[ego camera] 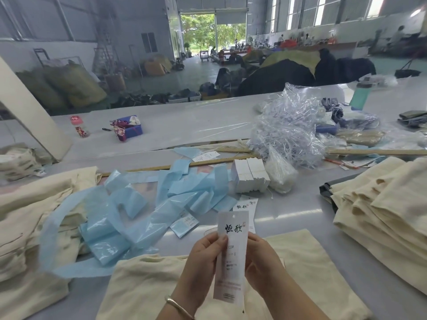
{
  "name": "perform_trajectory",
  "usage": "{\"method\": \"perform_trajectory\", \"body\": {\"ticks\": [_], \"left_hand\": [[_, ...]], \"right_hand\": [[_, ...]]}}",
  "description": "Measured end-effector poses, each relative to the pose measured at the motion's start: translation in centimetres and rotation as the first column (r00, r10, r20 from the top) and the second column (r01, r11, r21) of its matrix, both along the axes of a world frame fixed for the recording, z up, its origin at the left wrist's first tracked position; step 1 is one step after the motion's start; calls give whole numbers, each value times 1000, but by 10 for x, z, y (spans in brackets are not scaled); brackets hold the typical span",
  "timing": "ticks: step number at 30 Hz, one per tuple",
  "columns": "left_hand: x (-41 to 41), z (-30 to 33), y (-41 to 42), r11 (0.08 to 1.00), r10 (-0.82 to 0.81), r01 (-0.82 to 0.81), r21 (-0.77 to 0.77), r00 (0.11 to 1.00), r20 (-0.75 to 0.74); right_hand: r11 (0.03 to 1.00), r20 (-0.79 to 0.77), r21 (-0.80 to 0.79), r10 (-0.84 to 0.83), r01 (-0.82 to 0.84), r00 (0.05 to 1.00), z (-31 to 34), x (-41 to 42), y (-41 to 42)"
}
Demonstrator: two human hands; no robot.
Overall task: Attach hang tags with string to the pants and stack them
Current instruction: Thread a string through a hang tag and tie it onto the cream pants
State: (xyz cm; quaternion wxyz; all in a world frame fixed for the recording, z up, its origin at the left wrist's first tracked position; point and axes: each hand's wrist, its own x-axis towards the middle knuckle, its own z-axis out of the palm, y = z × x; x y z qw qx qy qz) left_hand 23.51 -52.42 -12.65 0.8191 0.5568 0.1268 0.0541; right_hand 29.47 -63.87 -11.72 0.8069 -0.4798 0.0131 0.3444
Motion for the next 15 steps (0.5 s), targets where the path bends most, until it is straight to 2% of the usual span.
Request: {"method": "perform_trajectory", "body": {"ticks": [4, 6, 8, 12, 15], "left_hand": [[-5, 2, 5, 953, 186, -175, 245, 982, -21], [-8, 3, 9, 898, 258, -248, 363, 966, 22], [-10, 4, 10, 861, 264, -257, 440, 963, 47], [-10, 6, 5, 809, 209, -229, 541, 973, 101], [-9, 6, 2, 753, 163, -210, 624, 978, 133]], "right_hand": [[982, -81, 92, -159, 166, 984, 4, 13, -10], [985, 54, 13, -175, 175, 983, 7, 19, -18], [979, 280, -124, -121, 161, 952, 11, 19, -25], [923, 633, -322, 44, 211, 773, 21, 11, -21], [832, 730, -481, 206, 277, 652, 21, 9, -17]]}}
